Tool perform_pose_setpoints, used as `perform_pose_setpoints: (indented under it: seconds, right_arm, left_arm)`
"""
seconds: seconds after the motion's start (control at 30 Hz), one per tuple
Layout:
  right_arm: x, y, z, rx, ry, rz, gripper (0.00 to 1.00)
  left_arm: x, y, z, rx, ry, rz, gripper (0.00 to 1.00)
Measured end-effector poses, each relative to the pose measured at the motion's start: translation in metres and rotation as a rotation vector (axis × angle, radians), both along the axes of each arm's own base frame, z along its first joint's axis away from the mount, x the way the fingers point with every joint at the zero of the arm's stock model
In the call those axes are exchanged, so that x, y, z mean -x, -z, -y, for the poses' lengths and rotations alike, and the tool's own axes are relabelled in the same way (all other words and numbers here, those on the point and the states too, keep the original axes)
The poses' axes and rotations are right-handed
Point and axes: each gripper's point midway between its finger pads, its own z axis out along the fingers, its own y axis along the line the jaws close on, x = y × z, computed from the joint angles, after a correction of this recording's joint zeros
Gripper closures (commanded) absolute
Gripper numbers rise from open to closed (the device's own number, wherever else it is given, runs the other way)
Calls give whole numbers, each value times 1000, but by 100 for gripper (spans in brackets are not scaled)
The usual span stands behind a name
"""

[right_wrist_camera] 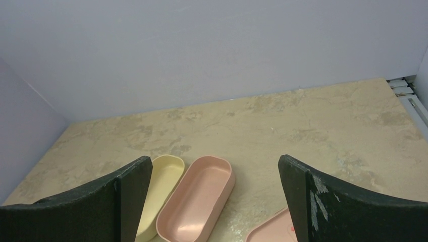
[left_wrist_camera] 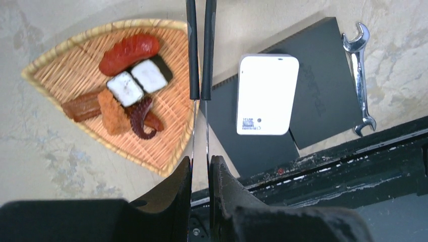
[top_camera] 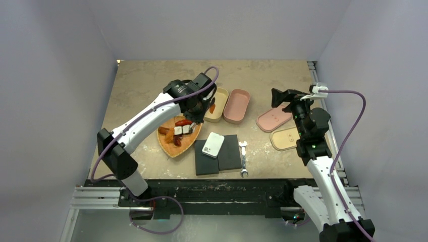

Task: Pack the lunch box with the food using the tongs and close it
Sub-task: Place the fake food in the packing box.

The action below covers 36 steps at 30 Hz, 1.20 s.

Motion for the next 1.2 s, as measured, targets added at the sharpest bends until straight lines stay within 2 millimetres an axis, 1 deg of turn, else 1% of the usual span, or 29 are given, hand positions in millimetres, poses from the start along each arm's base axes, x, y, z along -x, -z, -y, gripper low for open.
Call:
perform_pose_setpoints:
  seconds: [0.2, 0.37, 0.53, 0.73, 0.9, 1.1, 1.2]
  right_arm:
    - [1, -2, 0, -1, 0, 7, 1]
    - [1, -2, 0, 0, 0, 5, 1]
    - [-1, 2, 0, 2, 0, -8, 1]
    - [-2, 3, 0, 2, 1, -11, 1]
    - [-2, 3, 0, 2, 1, -11, 1]
    - [-2, 3, 0, 2, 1, -11, 1]
    - [-2, 3, 0, 2, 1, -11, 1]
  left_arm:
    - [-31, 28, 7, 1, 24, -30, 100]
    - [-45, 34, 12, 46, 53, -31, 100]
    - [-43, 43, 19, 70, 91, -53, 100]
    - [-33, 59, 17, 60, 99, -110, 100]
    - [-29, 67, 15, 53, 99, -131, 100]
    - [-26, 72, 12, 45, 95, -142, 81]
    - [-26, 73, 11, 38, 92, -143, 74]
